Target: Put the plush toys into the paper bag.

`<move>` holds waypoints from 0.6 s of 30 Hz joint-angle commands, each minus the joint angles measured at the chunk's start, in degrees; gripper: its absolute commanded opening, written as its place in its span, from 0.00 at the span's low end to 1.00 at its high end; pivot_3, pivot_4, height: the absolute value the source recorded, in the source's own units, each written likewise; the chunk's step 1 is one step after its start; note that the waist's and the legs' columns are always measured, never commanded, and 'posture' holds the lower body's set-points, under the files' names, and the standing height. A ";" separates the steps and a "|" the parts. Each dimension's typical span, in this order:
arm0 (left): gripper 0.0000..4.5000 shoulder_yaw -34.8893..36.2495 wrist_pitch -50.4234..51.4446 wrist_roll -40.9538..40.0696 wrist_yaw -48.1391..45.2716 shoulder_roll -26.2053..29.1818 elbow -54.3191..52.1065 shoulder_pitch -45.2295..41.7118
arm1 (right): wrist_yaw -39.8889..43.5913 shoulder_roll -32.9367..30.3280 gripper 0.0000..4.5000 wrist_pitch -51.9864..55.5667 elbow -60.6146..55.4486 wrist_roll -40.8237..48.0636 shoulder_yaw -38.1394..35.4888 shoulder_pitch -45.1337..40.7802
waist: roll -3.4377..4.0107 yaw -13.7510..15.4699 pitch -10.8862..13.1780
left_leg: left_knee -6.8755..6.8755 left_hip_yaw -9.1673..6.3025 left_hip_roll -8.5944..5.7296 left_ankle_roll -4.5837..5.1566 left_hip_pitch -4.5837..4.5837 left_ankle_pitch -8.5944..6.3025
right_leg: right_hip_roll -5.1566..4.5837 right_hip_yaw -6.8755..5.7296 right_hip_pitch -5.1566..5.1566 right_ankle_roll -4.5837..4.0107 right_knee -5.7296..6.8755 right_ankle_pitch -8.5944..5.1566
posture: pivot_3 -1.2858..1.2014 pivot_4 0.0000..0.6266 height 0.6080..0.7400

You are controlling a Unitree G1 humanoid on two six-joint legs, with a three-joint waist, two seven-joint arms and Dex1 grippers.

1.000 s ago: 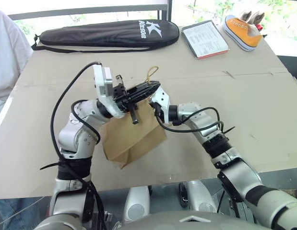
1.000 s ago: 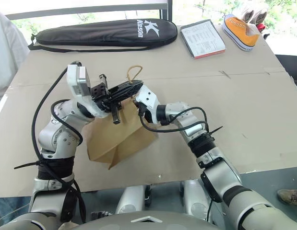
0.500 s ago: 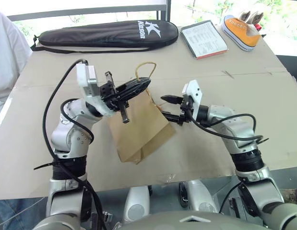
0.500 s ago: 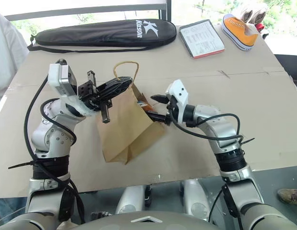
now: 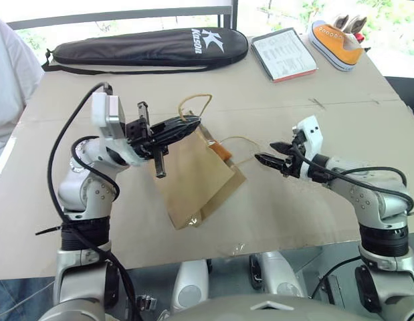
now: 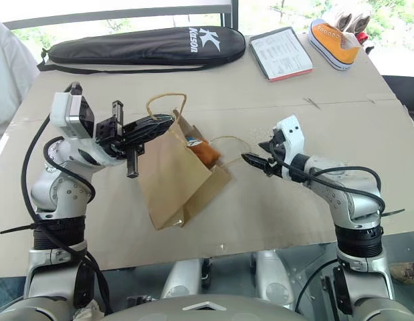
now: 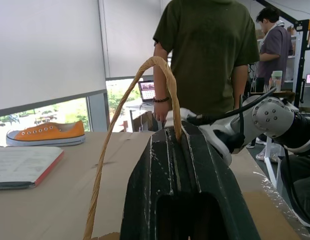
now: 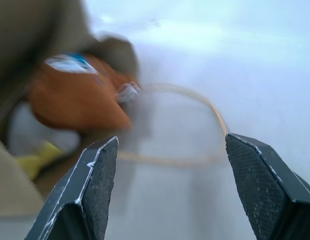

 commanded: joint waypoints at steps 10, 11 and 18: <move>0.00 3.10 0.97 -2.88 4.34 1.32 -7.72 3.47 | -5.60 11.54 0.73 6.04 11.11 6.77 -5.42 -6.31 | 0.00 0.14 0.00 | 0.01 0.04 -0.01 0.00 -0.03 0.00 | -0.02 0.02 -0.04 0.03 0.03 0.01 | 0.52 0.24 1.00; 0.00 3.27 0.98 -3.01 4.70 1.37 -8.15 3.84 | -5.72 12.27 0.68 4.87 12.78 6.57 -5.55 -7.15 | 0.00 0.11 0.00 | 0.01 0.04 -0.01 0.00 -0.03 0.00 | -0.01 0.03 -0.04 0.03 0.03 0.01 | 0.52 0.24 1.00; 0.00 4.51 1.17 -4.45 8.65 0.96 -10.65 5.81 | 0.53 14.81 0.12 -11.18 14.72 7.07 -5.31 -8.12 | 0.01 0.07 0.01 | -0.02 0.01 0.01 0.00 -0.03 0.00 | 0.02 0.02 -0.05 0.13 0.03 0.06 | 0.52 0.24 1.00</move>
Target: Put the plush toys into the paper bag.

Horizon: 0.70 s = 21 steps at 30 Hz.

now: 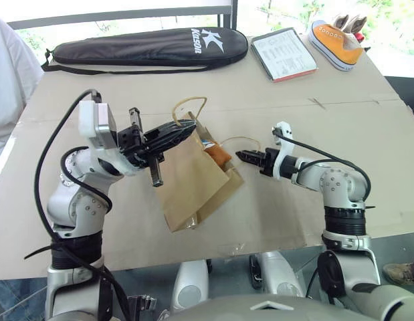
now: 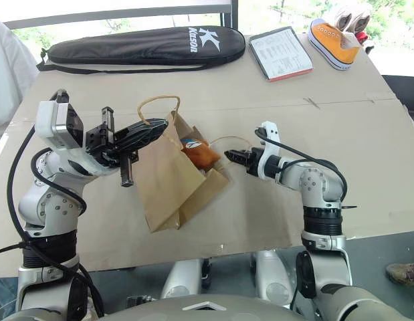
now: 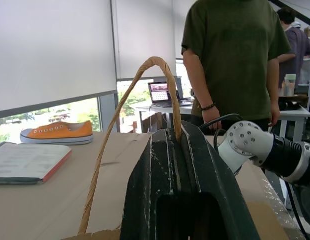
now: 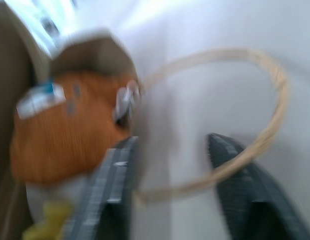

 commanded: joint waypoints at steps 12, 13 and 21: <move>0.00 5.40 1.97 -6.76 15.21 -4.30 3.91 -9.97 | 1.70 -3.56 0.00 -6.23 -23.24 22.68 -6.05 -11.48 | 0.04 0.23 0.05 | 0.04 -0.02 -0.01 0.00 -0.01 0.00 | 0.00 -0.01 -0.01 0.02 0.06 0.01 | 0.52 0.24 1.00; 0.00 4.54 1.68 -4.97 14.97 -4.11 5.13 -10.09 | 0.31 -4.17 0.00 -5.54 -24.32 24.69 -6.36 -11.96 | 0.01 0.22 0.03 | 0.04 -0.02 0.00 0.00 -0.01 0.00 | 0.00 -0.01 -0.01 0.02 0.06 0.01 | 0.52 0.24 1.00; 0.00 -1.53 0.91 2.37 11.85 -4.06 9.23 -10.25 | -1.26 -10.39 0.00 -5.77 -26.08 25.02 -1.57 -5.24 | -0.07 0.24 -0.01 | -0.02 0.00 -0.03 0.00 -0.02 0.00 | -0.04 -0.03 0.01 0.01 -0.02 0.01 | 0.52 0.24 1.00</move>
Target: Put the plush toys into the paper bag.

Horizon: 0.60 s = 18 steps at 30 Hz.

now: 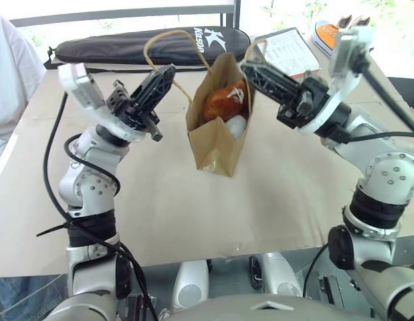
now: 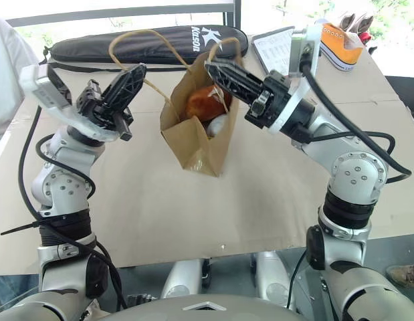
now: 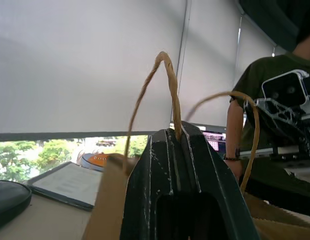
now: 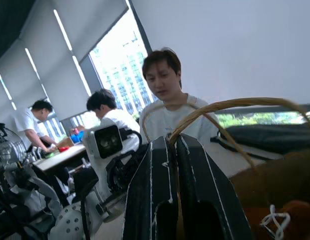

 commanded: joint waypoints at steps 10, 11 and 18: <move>0.00 -3.01 0.00 5.78 -2.48 1.35 4.13 -0.12 | 0.25 -3.53 0.00 -4.43 -1.05 -3.86 4.17 7.35 | 0.01 -0.06 0.02 | 0.00 0.00 0.01 0.00 0.01 0.00 | 0.02 0.02 -0.02 -0.01 0.03 -0.01 | 0.52 0.24 1.00; 0.00 -2.67 0.73 4.94 -3.21 1.60 4.44 -0.12 | 0.97 -4.18 0.00 -4.64 -1.06 -3.96 4.50 7.50 | 0.01 -0.07 0.02 | 0.00 0.00 0.01 0.00 0.01 0.00 | 0.02 0.02 -0.02 -0.01 0.00 -0.01 | 0.52 0.24 1.00; 0.00 -0.31 7.34 2.08 -1.65 3.87 3.51 0.77 | 5.38 -9.99 0.63 -6.63 -3.22 -6.70 6.85 8.91 | 0.01 -0.13 0.02 | 0.00 0.00 0.01 0.00 0.01 0.00 | 0.02 0.02 -0.02 -0.03 -0.02 -0.03 | 0.52 0.24 1.00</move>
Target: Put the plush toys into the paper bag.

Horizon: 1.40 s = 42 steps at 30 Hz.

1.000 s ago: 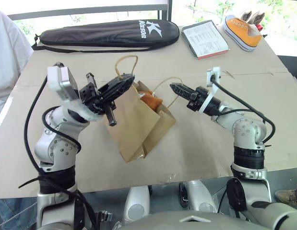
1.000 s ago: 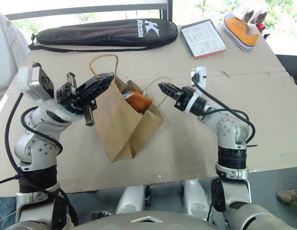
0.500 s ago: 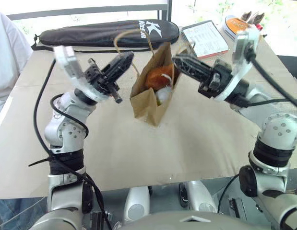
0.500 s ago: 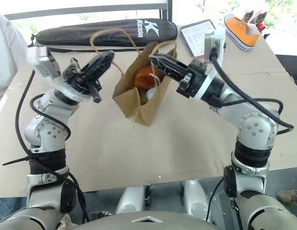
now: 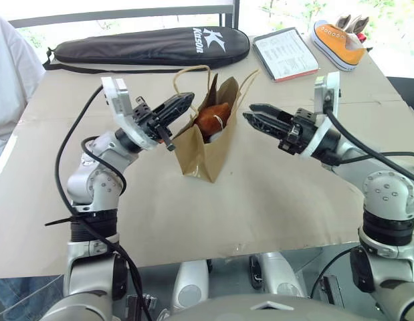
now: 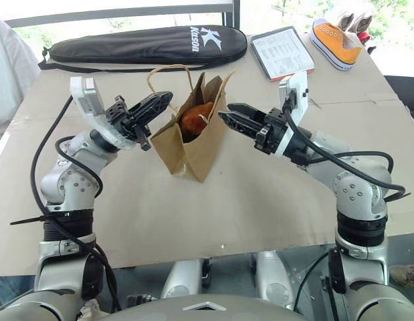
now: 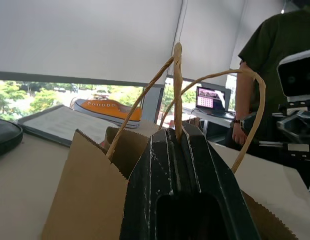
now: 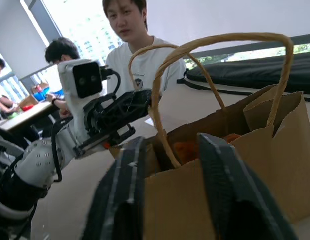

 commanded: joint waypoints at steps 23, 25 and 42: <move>1.00 7.63 6.56 0.19 2.86 11.17 -18.04 25.25 | 10.43 -3.35 0.02 -21.11 11.78 -32.05 21.98 -0.36 | -0.02 0.12 0.04 | -0.01 0.10 0.01 -0.01 0.00 0.00 | -0.12 0.00 -0.04 -0.20 -0.06 -0.11 | 0.52 0.24 1.00; 1.00 5.65 5.06 2.35 4.75 9.35 -19.22 25.04 | 10.82 -0.55 0.02 -23.71 15.98 -34.59 23.59 -2.95 | -0.02 0.17 0.04 | -0.01 0.15 0.00 -0.01 0.01 0.00 | -0.14 0.02 -0.04 -0.20 -0.10 -0.11 | 0.52 0.24 1.00; 0.95 -6.92 -5.17 21.56 22.31 -4.66 -19.67 19.76 | 16.22 14.14 0.01 -31.79 33.57 -38.50 24.03 -5.41 | -0.04 0.15 0.03 | -0.01 0.12 -0.01 -0.01 0.02 0.00 | -0.09 0.02 -0.03 -0.07 0.04 -0.01 | 0.52 0.24 1.00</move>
